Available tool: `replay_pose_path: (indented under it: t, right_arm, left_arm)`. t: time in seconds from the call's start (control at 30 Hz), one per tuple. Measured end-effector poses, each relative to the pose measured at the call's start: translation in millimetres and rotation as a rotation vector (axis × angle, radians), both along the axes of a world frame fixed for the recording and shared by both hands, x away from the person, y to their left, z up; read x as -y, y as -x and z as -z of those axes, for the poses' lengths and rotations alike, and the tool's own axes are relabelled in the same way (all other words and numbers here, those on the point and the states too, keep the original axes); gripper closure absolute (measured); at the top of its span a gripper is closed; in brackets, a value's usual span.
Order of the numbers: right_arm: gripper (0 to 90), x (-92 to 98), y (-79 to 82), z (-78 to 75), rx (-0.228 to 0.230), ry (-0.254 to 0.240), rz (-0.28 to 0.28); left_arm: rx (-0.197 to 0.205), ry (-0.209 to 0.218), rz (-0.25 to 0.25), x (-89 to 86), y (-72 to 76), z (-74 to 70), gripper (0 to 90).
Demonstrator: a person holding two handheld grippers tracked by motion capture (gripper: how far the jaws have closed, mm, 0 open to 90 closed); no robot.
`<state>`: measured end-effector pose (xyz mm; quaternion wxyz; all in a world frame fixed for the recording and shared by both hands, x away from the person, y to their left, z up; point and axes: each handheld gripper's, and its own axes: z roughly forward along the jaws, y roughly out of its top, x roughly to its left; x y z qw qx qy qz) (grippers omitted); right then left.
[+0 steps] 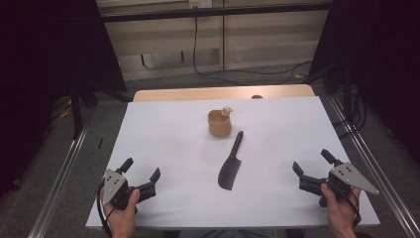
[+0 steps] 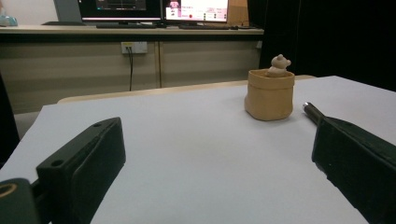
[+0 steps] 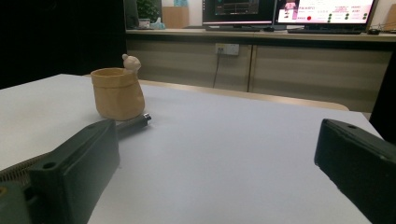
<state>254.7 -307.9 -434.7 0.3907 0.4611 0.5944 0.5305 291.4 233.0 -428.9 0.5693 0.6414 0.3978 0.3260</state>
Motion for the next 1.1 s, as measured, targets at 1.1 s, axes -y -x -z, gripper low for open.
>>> replay_pose_path:
  t: [1.1]
  right_arm:
    - [0.0,-28.6,-10.4,-4.5,-0.014,0.02,-0.175]
  left_arm:
    - [-0.015,-0.008,0.03,3.2,-0.1,-0.4,2.8]
